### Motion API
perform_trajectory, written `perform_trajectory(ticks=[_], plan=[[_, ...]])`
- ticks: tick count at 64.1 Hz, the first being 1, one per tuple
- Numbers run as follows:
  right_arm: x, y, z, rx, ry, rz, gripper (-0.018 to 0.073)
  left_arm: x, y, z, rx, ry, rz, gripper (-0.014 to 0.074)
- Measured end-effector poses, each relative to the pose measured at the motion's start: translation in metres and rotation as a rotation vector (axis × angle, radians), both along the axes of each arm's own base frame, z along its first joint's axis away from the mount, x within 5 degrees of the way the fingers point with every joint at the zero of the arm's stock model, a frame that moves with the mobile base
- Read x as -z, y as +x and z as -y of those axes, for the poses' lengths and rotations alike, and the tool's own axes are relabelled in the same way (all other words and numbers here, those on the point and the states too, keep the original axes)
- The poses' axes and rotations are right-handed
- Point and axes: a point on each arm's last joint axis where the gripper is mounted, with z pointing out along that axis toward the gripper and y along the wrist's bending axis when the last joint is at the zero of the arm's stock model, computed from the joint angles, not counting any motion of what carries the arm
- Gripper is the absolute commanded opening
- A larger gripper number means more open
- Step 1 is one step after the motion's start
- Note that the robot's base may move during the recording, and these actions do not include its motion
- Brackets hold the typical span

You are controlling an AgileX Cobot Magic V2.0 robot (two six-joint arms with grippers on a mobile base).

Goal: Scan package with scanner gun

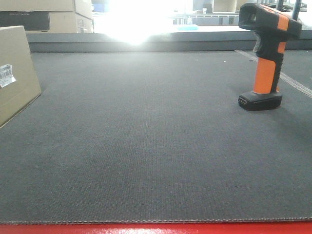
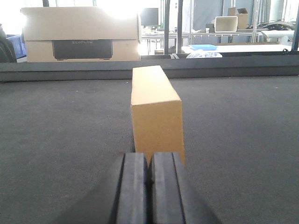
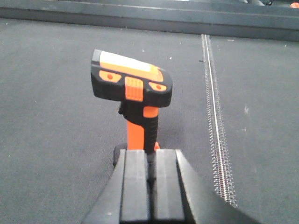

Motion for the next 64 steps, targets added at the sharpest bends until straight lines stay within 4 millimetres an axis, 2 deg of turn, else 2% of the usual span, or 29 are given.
perform_trajectory(ticks=[11,17,25,32,39,50,55,64], plan=[[-0.014,-0.019,0.001,-0.002,-0.016,0.104,-0.0165,0.000,0.000,0.000,0.000,0.000,0.001,-0.0111],[-0.011,-0.035,0.003,0.014,-0.027,0.118,-0.0165,0.000,0.000,0.000,0.000,0.000,0.001,-0.0111],[0.009,-0.052,0.008,0.064,-0.028,0.111,-0.0165,0.000,0.000,0.000,0.000,0.000,0.001,-0.0111],[0.036,-0.067,0.011,0.105,-0.006,0.107,-0.0165,0.000,0.000,0.000,0.000,0.000,0.001,-0.0111],[0.061,-0.077,0.011,0.119,-0.001,0.106,-0.0165,0.000,0.000,0.000,0.000,0.000,0.001,-0.0111],[0.091,-0.091,0.009,0.122,0.004,0.145,-0.0165,0.000,0.000,0.000,0.000,0.000,0.001,-0.0111],[0.097,-0.096,0.009,0.121,0.003,0.181,-0.0165,0.000,0.000,0.000,0.000,0.000,0.001,-0.0111],[0.096,-0.097,0.009,0.122,0.002,0.207,-0.0165,0.000,0.000,0.000,0.000,0.000,0.003,-0.0111]])
